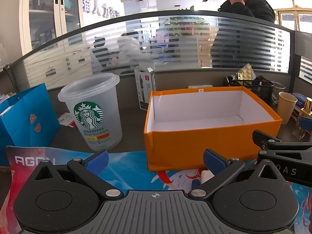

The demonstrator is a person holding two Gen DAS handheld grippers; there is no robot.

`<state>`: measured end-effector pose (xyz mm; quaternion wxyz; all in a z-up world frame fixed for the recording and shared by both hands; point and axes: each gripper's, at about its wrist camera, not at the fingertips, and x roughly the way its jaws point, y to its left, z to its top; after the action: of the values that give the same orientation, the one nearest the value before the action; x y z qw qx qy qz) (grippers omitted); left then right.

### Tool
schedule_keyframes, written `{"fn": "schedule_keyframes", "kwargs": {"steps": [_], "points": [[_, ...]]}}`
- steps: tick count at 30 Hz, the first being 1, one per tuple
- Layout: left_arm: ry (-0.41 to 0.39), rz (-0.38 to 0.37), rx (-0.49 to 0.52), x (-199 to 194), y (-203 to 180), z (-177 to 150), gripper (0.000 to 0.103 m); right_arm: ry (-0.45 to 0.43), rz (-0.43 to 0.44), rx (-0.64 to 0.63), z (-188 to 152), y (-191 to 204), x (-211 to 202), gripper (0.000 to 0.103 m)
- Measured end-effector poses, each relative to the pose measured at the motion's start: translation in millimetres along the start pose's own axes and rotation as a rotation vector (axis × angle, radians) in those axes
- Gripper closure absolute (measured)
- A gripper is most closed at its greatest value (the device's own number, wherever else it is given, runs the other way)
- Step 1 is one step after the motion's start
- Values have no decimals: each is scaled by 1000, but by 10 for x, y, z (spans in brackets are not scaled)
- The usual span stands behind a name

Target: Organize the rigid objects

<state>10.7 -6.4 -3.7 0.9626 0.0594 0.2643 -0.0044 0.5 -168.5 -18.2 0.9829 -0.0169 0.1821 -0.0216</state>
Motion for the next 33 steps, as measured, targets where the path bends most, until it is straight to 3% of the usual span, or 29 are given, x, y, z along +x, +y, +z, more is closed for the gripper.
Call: {"fn": "schedule_keyframes", "kwargs": {"steps": [33], "points": [[1, 7, 13, 3, -63, -72, 0, 8, 2, -2, 3, 12, 25, 0]]}}
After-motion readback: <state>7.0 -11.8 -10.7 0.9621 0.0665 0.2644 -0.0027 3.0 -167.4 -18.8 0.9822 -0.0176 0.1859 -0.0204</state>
